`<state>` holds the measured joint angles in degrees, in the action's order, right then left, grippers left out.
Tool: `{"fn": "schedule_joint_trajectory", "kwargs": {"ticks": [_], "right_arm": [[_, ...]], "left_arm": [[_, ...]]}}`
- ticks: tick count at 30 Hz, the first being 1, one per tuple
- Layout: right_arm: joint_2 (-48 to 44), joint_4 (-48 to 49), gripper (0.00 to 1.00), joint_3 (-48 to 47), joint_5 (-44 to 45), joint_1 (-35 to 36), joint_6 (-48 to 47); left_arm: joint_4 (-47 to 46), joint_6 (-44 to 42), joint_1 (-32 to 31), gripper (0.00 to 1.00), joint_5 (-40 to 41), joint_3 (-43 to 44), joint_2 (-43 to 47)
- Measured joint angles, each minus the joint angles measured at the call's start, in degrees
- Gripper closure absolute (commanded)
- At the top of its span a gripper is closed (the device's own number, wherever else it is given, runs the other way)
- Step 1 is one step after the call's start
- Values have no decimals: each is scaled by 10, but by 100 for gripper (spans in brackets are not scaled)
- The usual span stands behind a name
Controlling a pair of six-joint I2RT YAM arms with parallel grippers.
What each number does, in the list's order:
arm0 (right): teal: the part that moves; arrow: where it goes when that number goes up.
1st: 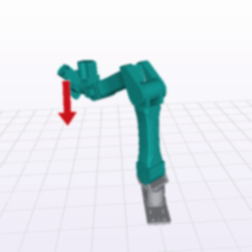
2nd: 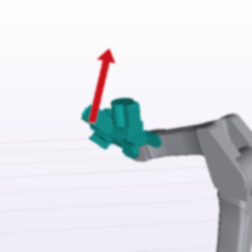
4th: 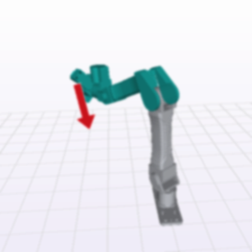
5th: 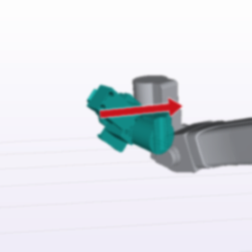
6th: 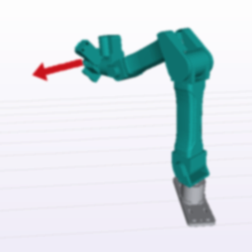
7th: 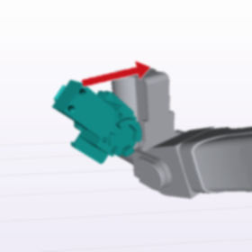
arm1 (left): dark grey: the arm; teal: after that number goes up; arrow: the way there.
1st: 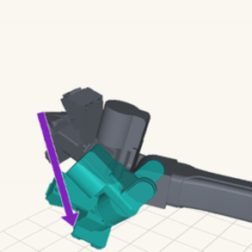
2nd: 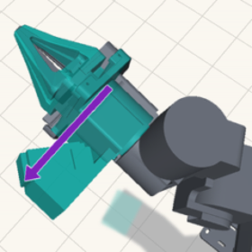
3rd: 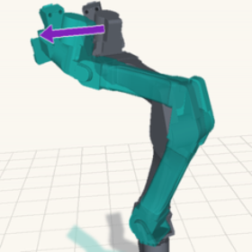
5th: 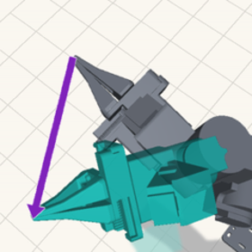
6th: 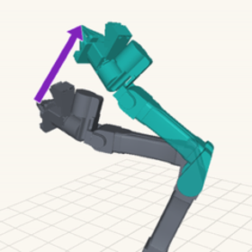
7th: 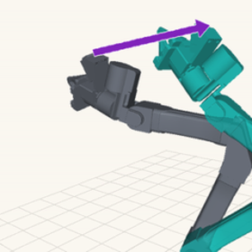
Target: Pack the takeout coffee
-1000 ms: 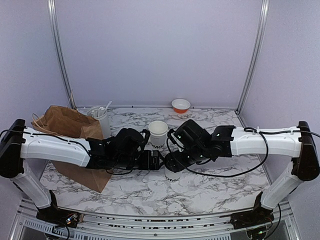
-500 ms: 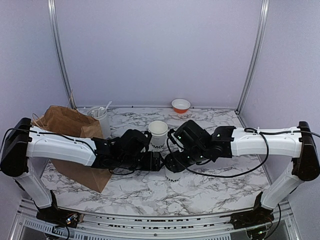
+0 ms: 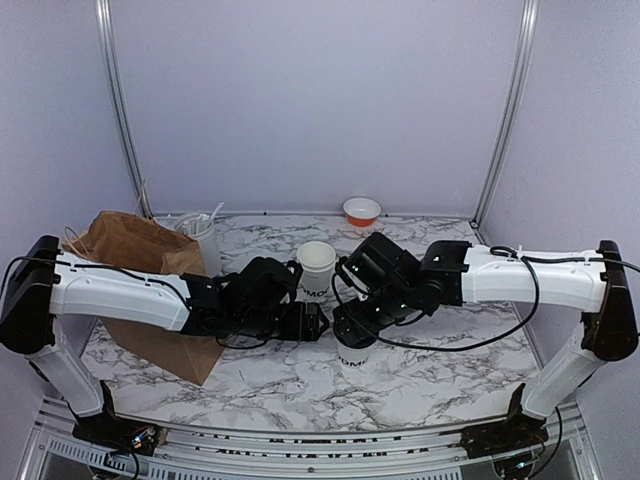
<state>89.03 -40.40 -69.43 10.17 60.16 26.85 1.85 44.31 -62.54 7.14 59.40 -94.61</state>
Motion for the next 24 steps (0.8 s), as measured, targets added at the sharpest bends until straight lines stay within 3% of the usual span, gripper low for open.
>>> {"fn": "schedule_joint_trajectory", "kwargs": {"ticks": [14,24], "right_arm": [[-4,-12,13,-19,7,-5,7],[-149,33,21,87,-49,-59,52]], "left_arm": [[5,-13,0,17,-1,18,3],[15,-38,0,17,-7,79,-2]]}}
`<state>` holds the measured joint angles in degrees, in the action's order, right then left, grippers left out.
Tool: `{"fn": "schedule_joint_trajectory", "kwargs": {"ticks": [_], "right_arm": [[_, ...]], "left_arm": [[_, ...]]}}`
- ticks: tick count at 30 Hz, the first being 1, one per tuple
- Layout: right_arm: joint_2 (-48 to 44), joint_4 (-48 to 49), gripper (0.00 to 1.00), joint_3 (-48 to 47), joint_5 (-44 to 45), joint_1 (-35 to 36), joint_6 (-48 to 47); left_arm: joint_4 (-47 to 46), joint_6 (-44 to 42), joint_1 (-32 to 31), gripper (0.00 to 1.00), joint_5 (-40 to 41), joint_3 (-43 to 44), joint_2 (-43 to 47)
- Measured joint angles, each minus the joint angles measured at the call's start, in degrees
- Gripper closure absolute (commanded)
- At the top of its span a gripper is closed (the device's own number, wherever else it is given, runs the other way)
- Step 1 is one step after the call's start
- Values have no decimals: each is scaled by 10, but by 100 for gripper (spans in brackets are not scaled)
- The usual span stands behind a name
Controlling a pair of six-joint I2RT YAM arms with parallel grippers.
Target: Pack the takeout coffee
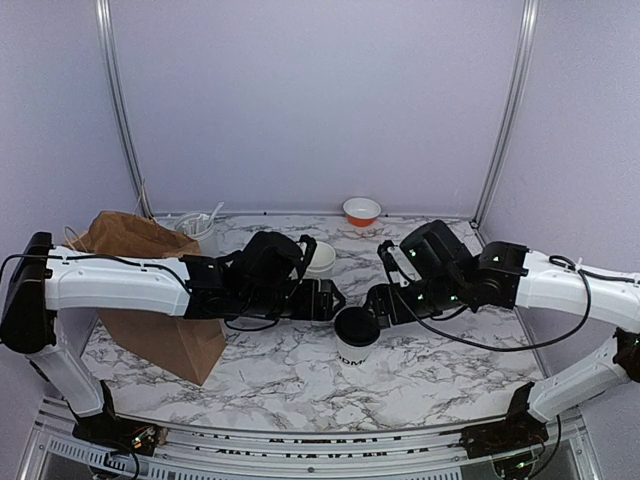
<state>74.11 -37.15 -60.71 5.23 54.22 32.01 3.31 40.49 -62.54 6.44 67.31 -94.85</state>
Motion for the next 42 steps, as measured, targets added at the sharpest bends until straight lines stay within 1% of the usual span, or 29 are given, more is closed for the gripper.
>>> {"fn": "schedule_joint_trajectory", "kwargs": {"ticks": [2,7,14,18,26,34,42], "right_arm": [[-27,17,24,44,-22,-9,17],[-82,81,35,148,-74,-26,67],[-137,193,39,261,-137,-56,137],[-136,243,40,289,-162,-74,163],[-136,306,40,310,-193,-99,190],[-117,333,42,316,-212,-102,195],[-112,338,42,328,-217,-102,201]], "left_arm": [[1,-6,0,17,-3,16,-8],[12,-21,0,18,-11,54,-41],[27,-33,-1,22,-26,70,-75],[32,-36,-2,23,-30,70,-83],[35,-37,-3,25,-30,70,-87],[35,-36,-3,26,-30,70,-91],[36,-35,-3,29,-30,70,-99]]}}
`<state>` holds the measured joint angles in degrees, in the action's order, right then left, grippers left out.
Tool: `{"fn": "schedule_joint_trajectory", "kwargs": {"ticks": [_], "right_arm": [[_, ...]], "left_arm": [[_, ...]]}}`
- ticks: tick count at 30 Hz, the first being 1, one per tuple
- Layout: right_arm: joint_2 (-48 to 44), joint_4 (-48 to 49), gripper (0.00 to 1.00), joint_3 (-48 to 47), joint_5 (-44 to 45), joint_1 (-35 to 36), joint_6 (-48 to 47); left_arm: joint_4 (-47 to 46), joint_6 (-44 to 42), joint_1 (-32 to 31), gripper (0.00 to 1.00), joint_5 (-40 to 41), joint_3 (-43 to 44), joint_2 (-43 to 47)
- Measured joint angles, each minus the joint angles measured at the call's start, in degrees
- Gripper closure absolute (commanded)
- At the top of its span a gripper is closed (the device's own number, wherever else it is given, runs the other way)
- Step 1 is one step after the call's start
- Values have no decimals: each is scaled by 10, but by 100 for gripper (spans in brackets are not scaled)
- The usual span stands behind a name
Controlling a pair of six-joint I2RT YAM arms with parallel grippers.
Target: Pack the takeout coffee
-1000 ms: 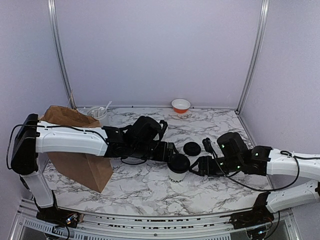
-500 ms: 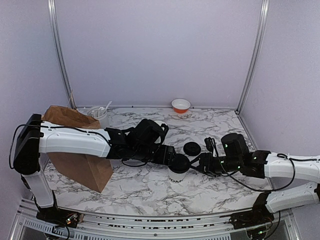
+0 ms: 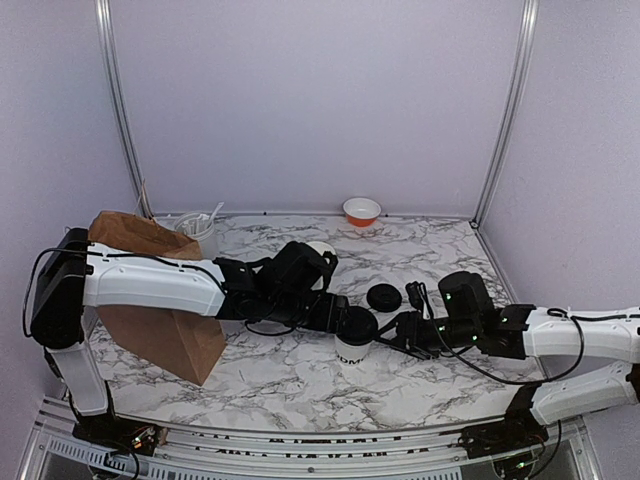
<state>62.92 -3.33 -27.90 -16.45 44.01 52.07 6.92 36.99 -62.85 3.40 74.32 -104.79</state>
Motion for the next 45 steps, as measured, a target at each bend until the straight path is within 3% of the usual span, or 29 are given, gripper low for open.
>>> {"fn": "schedule_joint_trajectory", "kwargs": {"ticks": [31,45], "right_arm": [[28,51,41,11,-26,0,24],[28,43,41,6,4,3,16]], "left_arm": [[-1,12,-3,32,1,0,0],[-3,14,-3,32,1,-2,0]]}}
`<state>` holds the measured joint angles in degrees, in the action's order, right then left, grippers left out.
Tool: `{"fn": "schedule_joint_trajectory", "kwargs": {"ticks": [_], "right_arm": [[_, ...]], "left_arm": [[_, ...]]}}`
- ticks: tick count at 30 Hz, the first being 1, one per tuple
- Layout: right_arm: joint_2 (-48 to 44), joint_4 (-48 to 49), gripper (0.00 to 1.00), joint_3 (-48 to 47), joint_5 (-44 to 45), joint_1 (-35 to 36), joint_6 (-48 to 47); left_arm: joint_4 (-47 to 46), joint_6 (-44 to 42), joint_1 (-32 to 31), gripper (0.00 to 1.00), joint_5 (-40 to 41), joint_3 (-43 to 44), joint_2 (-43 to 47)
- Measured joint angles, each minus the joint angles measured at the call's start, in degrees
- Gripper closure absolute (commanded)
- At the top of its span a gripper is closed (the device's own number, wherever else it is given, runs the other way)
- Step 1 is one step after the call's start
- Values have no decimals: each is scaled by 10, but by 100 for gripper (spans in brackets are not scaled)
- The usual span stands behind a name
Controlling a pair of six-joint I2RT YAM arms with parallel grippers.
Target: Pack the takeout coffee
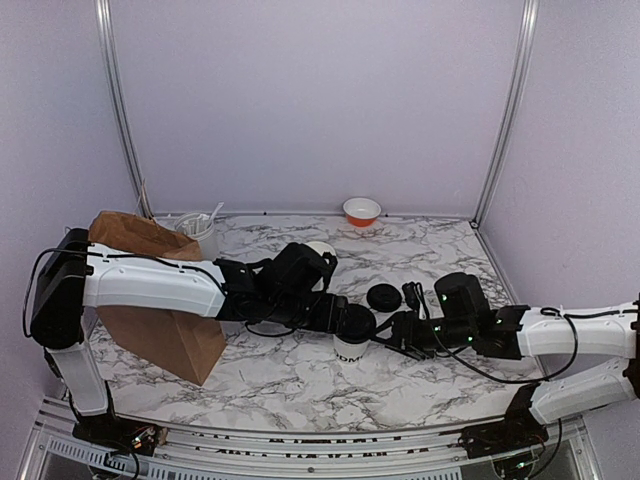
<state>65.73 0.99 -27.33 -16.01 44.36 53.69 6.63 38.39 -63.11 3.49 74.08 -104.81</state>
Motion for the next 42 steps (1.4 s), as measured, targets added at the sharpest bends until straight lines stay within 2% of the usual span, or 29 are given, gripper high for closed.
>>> {"fn": "schedule_joint_trajectory", "kwargs": {"ticks": [7,11,18,23,42], "right_arm": [[-16,-68,40,-30,33,0,-17],[-36,-89,40,-54,37,-25,-30],[-2,-67,40,-62,-2,-71,-57],[37,-54,39,-70,-22,-71,-71],[71,-25,40,-72,-29,-72,-85]], "left_arm": [[0,0,0,32,0,0,0],[0,-1,0,32,0,0,0],[0,-1,0,32,-1,0,0],[0,-1,0,32,-2,0,0],[1,-3,0,32,-7,0,0]]}}
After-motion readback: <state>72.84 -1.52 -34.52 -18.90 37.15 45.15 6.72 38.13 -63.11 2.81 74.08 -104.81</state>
